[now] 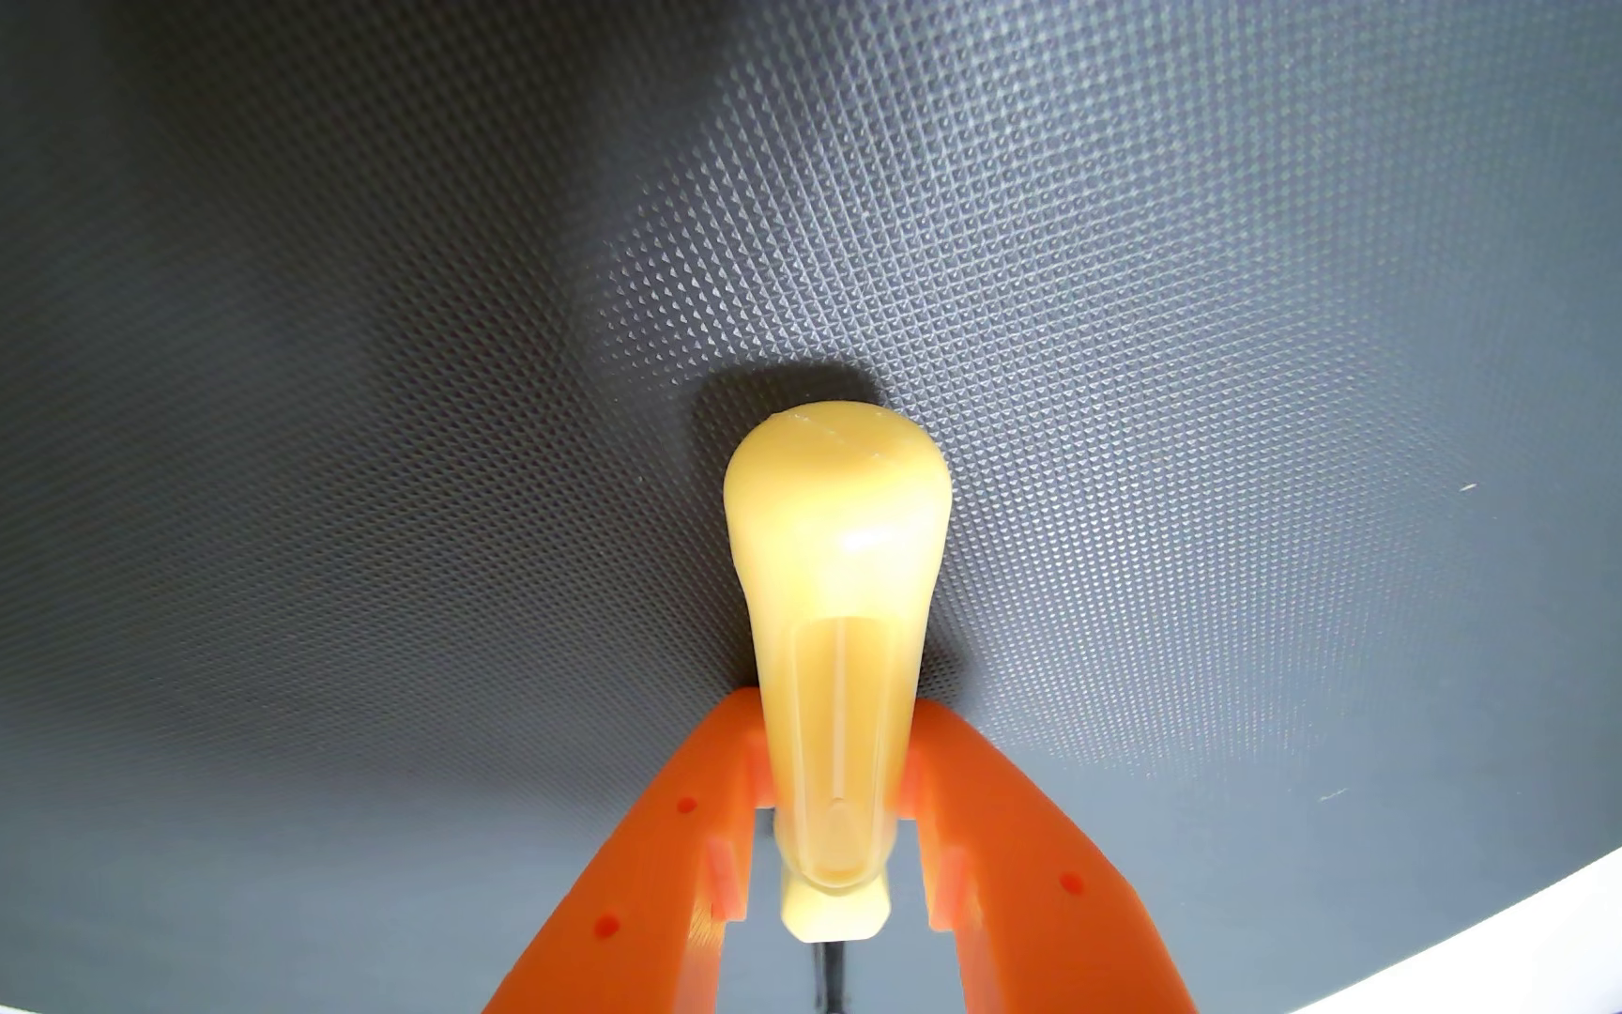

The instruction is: Grab the yellow screwdriver

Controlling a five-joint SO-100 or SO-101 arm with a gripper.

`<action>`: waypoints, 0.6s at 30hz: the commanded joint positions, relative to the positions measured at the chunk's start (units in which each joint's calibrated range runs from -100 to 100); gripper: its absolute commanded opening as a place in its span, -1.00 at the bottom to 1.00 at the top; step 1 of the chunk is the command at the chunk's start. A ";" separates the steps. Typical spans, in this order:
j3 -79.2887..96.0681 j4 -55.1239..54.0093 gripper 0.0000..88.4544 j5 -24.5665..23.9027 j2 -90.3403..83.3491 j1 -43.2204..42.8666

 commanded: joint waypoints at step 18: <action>-0.89 4.13 -0.98 -3.34 -15.95 4.91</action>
